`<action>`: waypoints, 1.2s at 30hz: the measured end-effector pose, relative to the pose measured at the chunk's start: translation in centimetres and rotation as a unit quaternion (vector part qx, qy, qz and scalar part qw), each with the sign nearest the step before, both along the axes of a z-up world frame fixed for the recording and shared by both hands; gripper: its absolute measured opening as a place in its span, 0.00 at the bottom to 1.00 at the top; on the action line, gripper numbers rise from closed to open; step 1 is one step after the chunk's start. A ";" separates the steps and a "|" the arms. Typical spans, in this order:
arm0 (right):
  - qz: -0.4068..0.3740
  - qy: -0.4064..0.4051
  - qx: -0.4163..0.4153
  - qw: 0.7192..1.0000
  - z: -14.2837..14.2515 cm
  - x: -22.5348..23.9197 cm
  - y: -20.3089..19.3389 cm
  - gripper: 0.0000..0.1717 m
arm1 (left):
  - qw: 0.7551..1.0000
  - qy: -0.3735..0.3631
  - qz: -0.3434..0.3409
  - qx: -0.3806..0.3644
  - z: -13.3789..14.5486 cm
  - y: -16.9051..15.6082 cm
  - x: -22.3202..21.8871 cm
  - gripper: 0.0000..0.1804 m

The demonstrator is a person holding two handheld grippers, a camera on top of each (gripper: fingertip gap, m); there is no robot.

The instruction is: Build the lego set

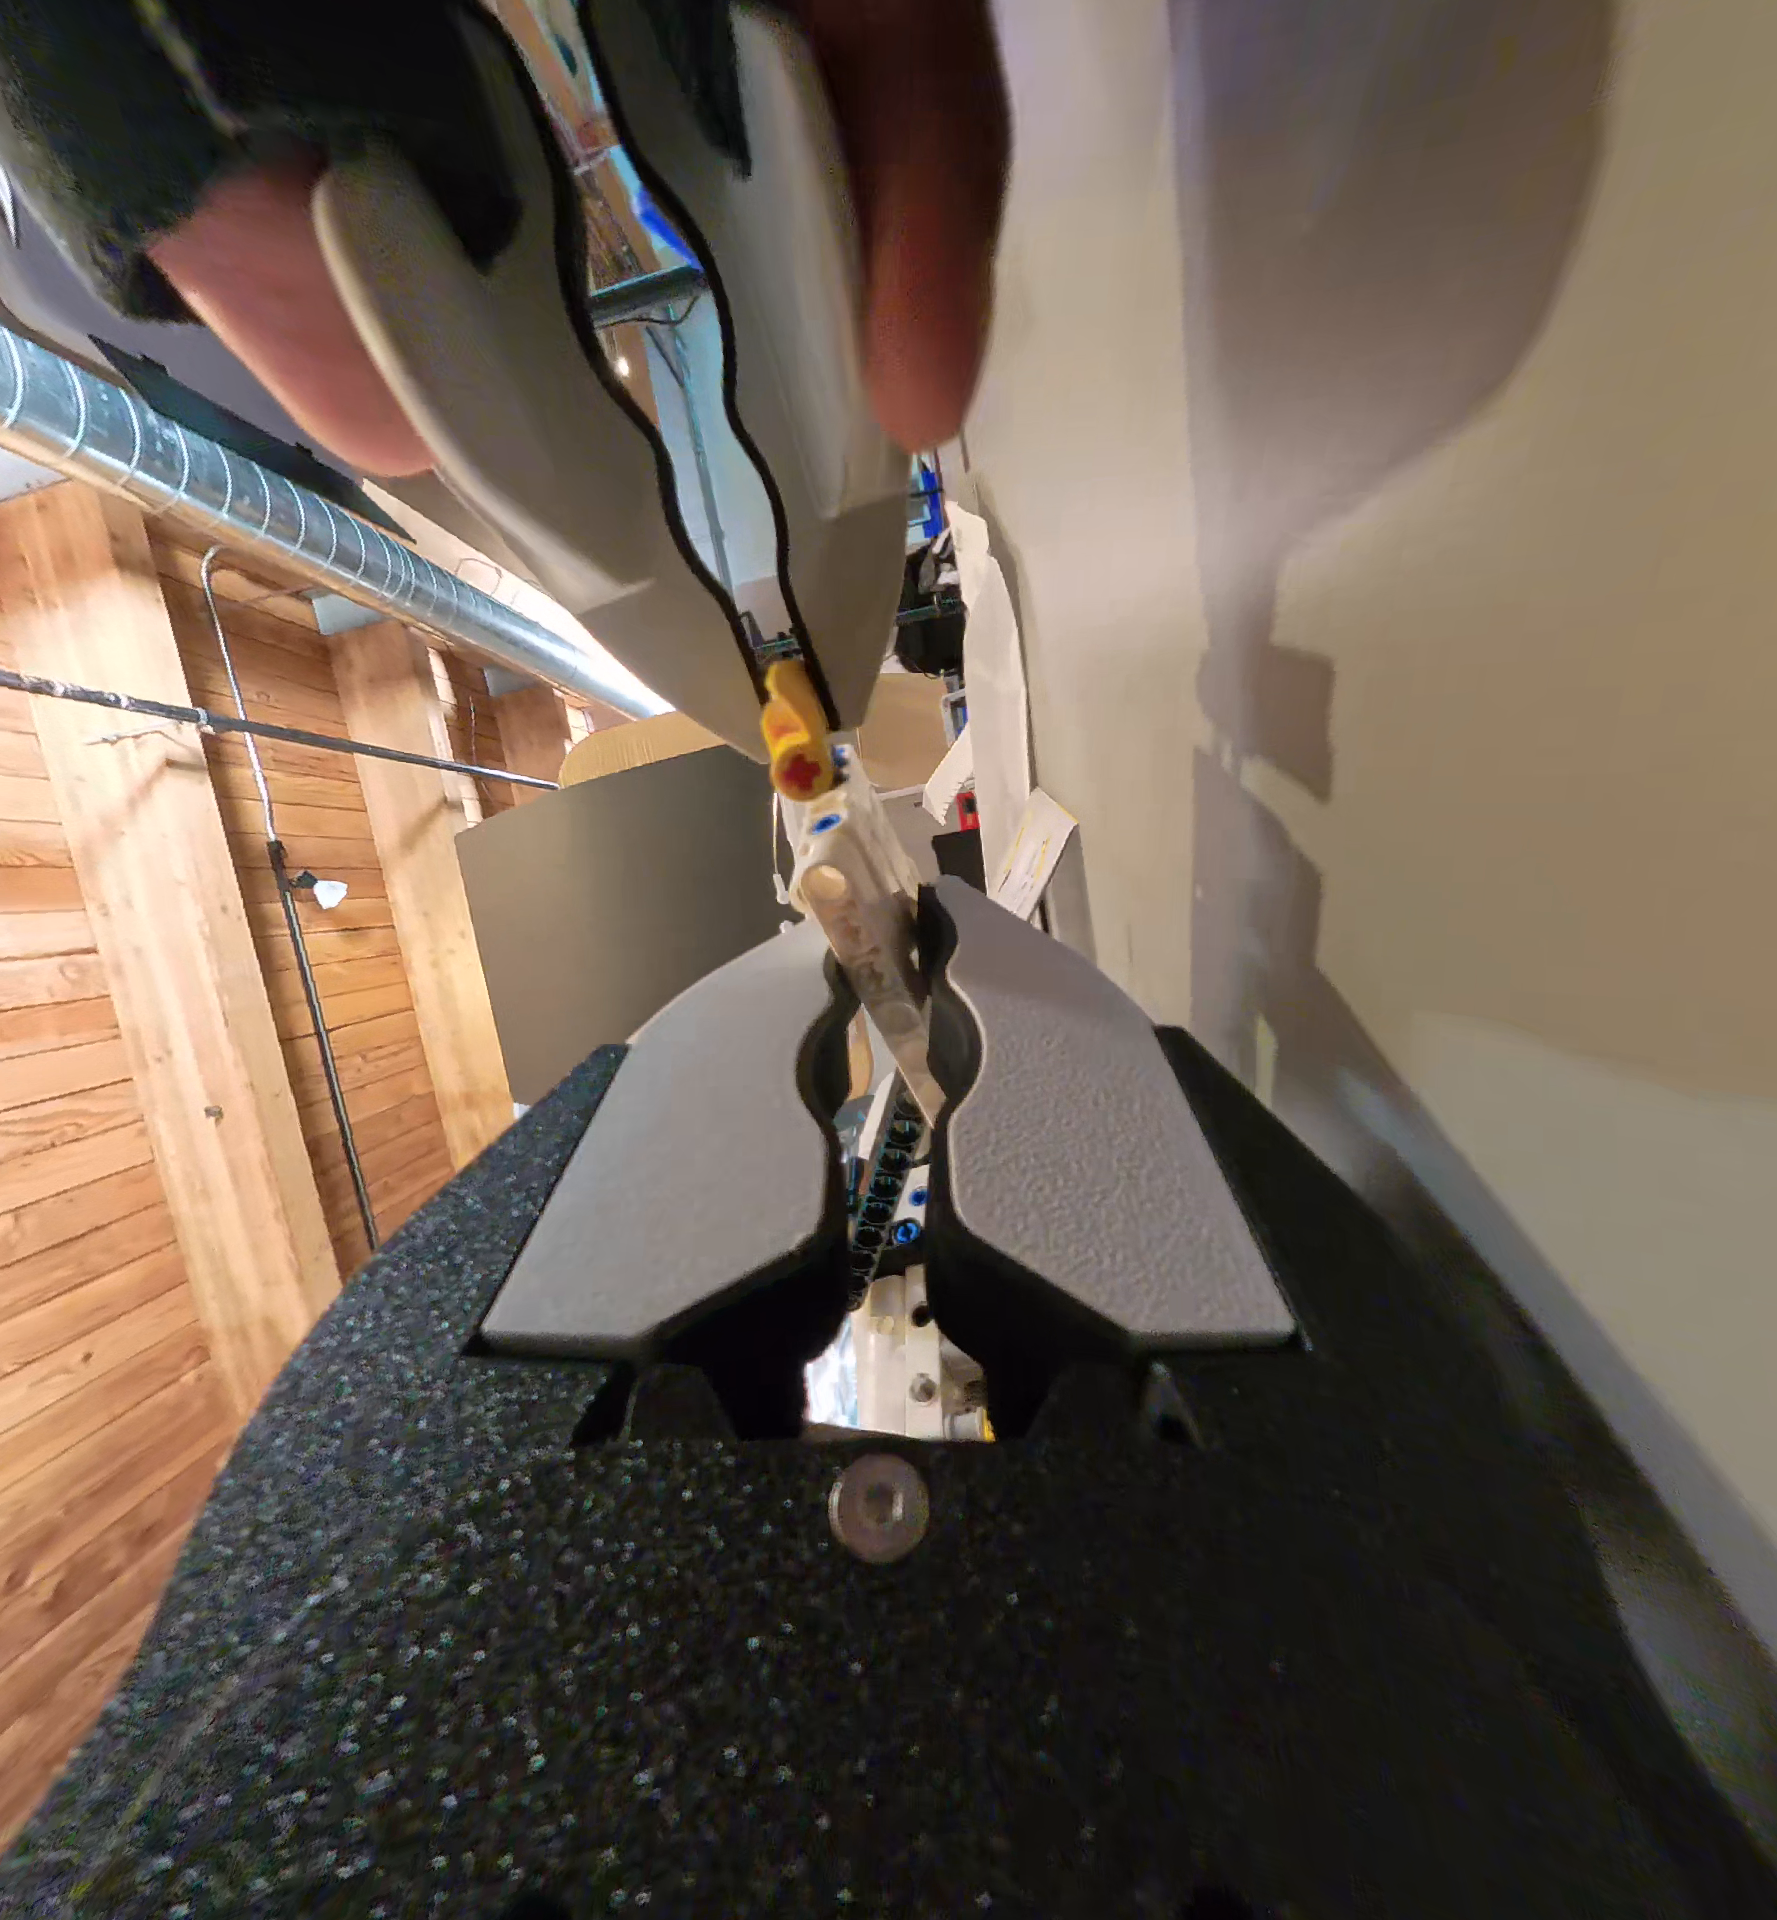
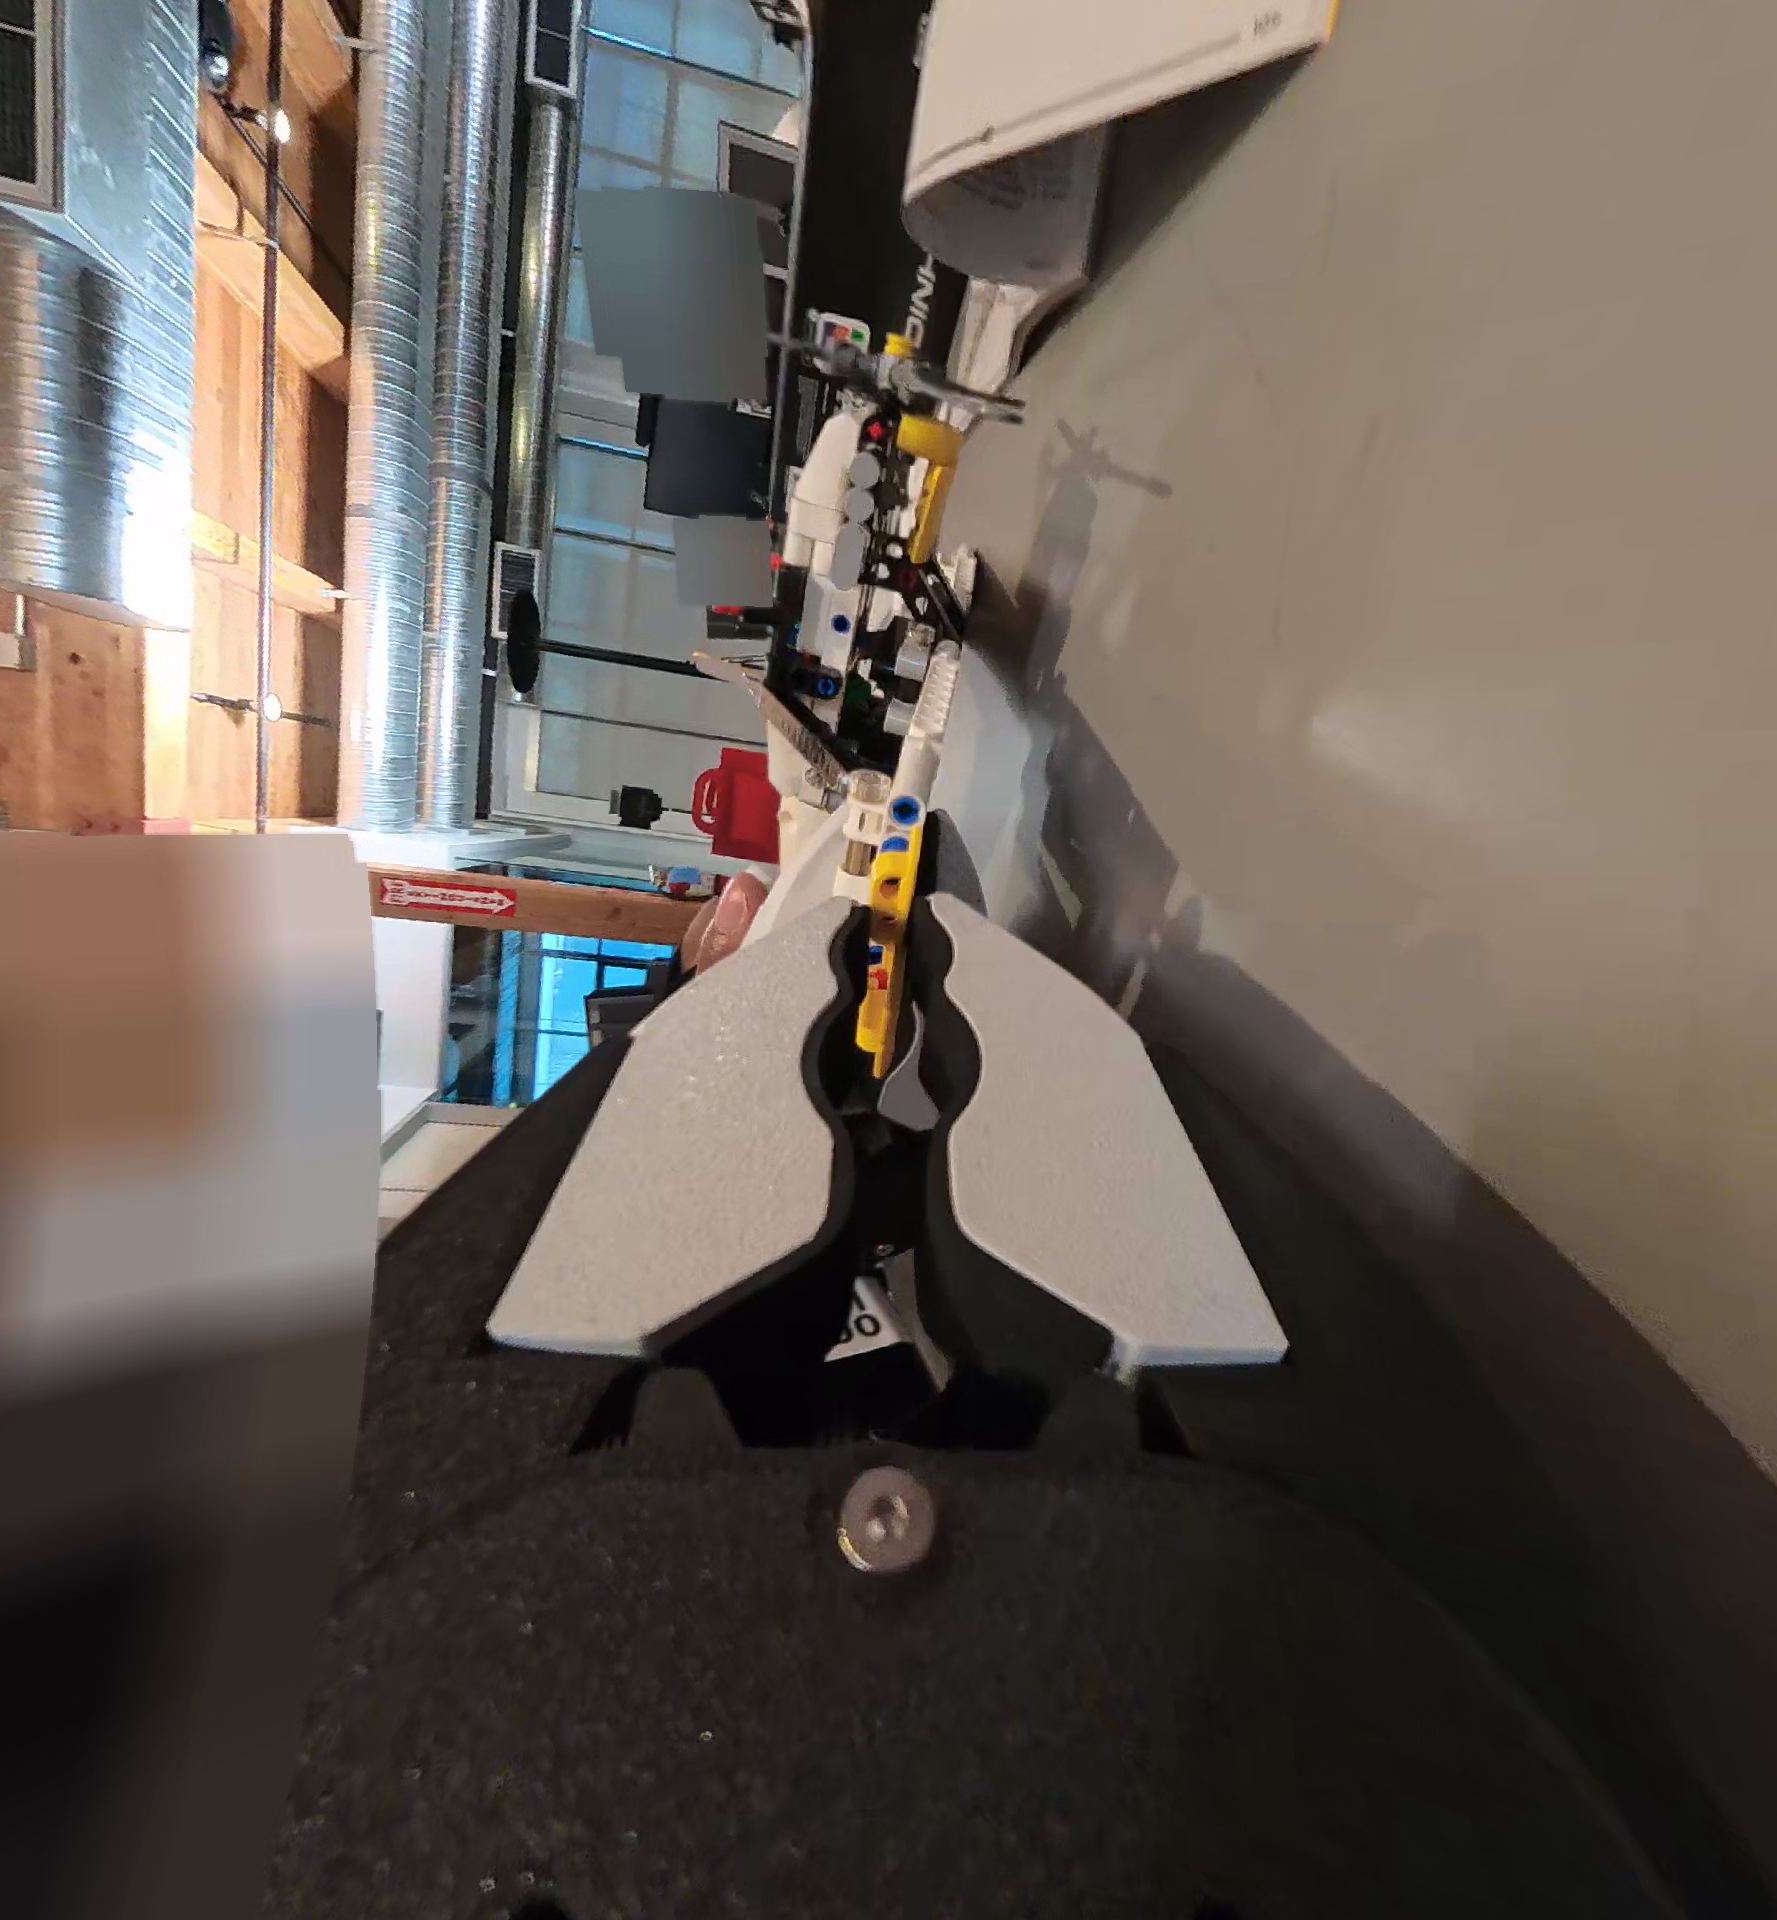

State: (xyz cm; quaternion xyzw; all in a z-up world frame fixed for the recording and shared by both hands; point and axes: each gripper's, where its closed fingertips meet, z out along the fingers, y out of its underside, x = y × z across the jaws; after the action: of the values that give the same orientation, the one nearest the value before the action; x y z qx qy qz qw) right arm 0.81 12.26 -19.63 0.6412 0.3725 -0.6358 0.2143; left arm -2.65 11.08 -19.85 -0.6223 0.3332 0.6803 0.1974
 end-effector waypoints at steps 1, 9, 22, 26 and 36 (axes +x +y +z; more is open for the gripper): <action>0.002 -0.009 -0.004 1.000 -0.2 0.1 0.0 0.04 | 1.000 0.003 -0.001 -0.006 -0.2 0.0 0.1 0.04; 0.062 -0.008 0.040 0.997 -1.2 0.5 -0.3 0.04 | 0.999 -0.011 -0.009 -0.038 -1.1 -0.1 0.5 0.03; 0.075 -0.061 0.017 0.995 -2.0 0.2 -0.6 0.04 | 0.998 -0.023 0.014 -0.065 -1.8 -0.3 0.5 0.03; 0.099 -0.051 0.036 0.993 -2.4 0.5 -0.8 0.04 | 0.996 -0.026 -0.005 -0.082 -2.1 -0.3 0.9 0.03; 0.110 -0.061 -0.006 0.992 -2.6 0.6 -1.1 0.04 | 0.995 -0.030 0.003 -0.096 -2.3 -0.5 1.0 0.03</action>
State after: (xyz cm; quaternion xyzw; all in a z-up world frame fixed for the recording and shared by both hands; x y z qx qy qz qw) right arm 1.43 11.13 -22.24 0.6324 0.4234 -0.5703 0.3092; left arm -1.69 10.57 -22.17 -0.6592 0.3891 0.6270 0.1449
